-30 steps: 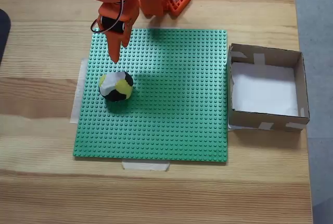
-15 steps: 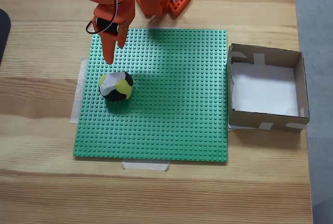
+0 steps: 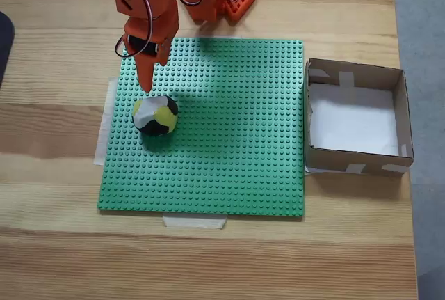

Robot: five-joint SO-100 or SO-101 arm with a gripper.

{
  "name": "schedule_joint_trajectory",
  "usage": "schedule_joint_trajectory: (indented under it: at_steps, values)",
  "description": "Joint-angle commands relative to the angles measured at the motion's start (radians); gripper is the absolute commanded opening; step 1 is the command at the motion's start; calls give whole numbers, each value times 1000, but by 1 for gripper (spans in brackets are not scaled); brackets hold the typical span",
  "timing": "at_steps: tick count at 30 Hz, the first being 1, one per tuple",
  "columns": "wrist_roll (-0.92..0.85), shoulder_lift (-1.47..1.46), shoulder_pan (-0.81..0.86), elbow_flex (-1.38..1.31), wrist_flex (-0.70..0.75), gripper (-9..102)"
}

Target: Pick the ball and put it in the box.

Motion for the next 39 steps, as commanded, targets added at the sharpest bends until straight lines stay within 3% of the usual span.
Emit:
schedule_joint_trajectory:
  at_steps: [1,5,12,39]
  values:
    - [-17,-21,12,-66,-23,35]
    - [-31,-61,3,-86,-44,47]
    - [-32,-67,-28,-209,34,54]
    - [35,-362,-95,-319,-78,54]
